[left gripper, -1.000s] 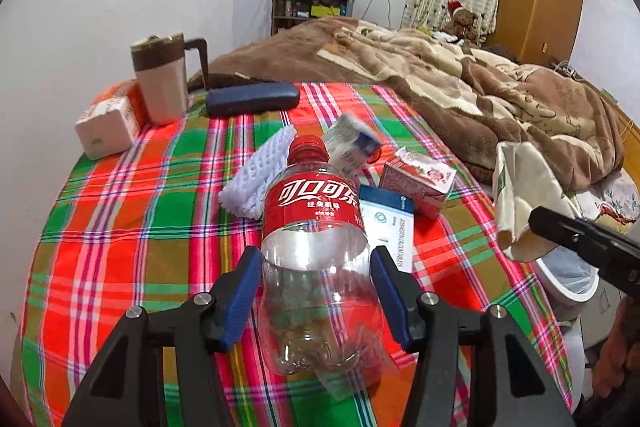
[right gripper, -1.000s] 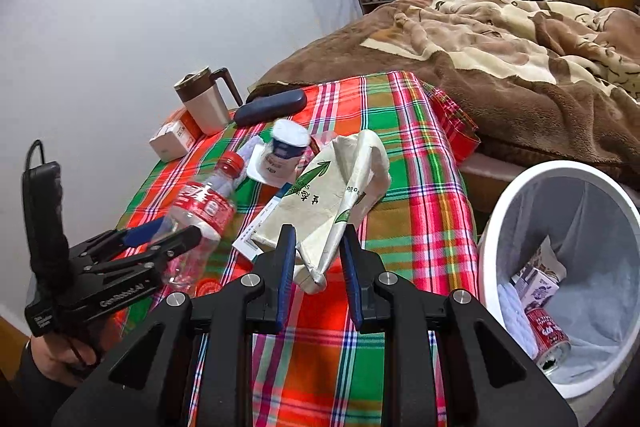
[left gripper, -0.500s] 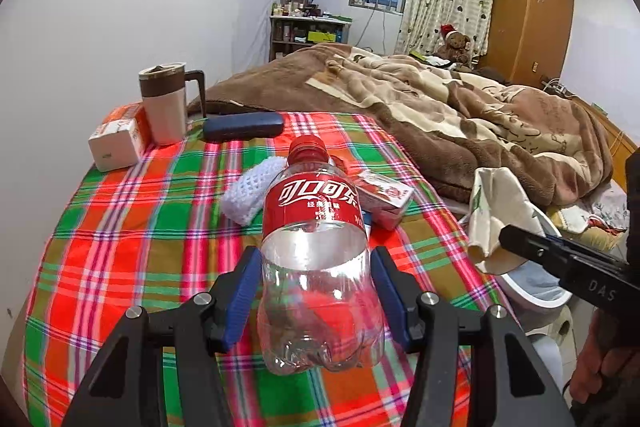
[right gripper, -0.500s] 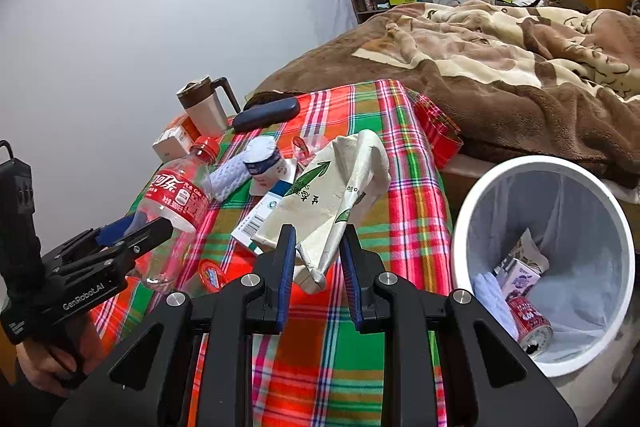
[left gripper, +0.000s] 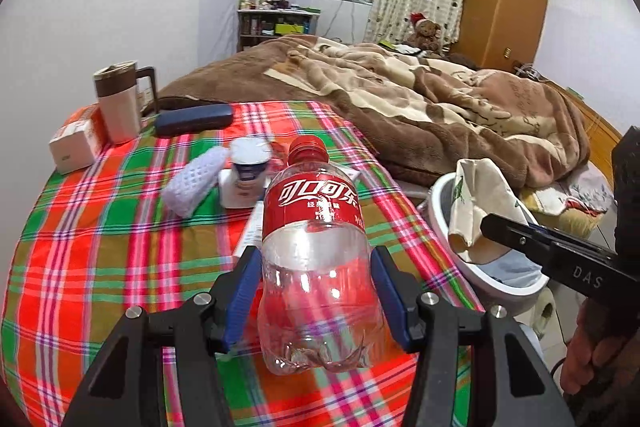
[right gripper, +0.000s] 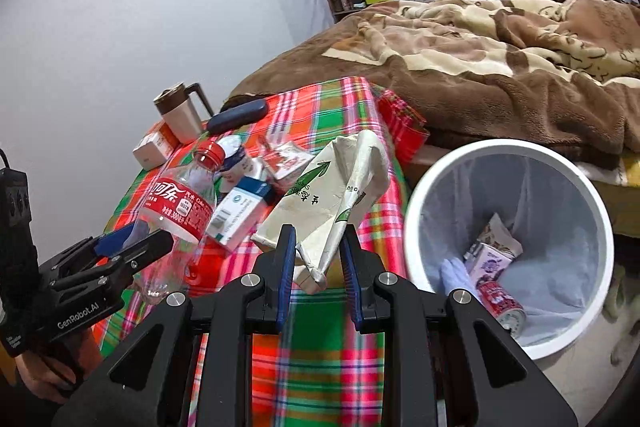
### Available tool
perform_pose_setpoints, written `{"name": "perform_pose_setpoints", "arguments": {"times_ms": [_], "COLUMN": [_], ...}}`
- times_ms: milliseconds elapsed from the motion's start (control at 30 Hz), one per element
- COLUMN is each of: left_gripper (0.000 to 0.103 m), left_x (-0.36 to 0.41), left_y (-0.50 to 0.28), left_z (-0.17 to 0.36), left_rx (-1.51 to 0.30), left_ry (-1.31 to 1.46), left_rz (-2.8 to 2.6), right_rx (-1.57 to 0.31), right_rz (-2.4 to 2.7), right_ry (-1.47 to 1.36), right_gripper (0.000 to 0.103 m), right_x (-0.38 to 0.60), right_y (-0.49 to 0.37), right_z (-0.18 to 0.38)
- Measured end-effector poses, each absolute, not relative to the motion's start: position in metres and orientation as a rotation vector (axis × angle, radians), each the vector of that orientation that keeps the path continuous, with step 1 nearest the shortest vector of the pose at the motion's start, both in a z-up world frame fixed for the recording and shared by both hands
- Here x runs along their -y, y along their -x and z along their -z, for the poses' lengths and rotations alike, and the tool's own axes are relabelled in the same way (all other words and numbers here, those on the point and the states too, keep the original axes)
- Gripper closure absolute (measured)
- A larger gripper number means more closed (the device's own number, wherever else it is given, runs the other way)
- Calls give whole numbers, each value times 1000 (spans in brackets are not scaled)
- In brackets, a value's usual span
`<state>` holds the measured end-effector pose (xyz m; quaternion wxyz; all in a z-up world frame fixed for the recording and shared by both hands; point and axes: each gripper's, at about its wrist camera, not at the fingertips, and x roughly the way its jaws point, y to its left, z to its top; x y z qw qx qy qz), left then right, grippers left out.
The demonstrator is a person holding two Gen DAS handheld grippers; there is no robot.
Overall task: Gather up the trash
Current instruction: 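Carry the bottle and white paper over the white bin with both grippers, then open both grippers to drop the bottle and paper into the bin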
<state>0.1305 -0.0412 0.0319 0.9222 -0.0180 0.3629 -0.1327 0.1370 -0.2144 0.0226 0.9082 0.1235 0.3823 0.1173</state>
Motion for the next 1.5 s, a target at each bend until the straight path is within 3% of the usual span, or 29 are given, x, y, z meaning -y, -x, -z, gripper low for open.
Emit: {"name": "perform_pose_setpoints", "arguments": {"times_ms": [967, 1500], "left_gripper": [46, 45], "left_x": [176, 213], "left_y": [-157, -183], "left_z": [-8, 19], "left_rx": [-800, -867], "left_ry": [-32, -21], "left_rz": [617, 696], "right_rx": [-842, -897], "right_rz": [9, 89], "right_ry": [-343, -349], "right_gripper": [80, 79], "right_x": [307, 330], "right_y": [-121, -117], "right_z": [8, 25]}}
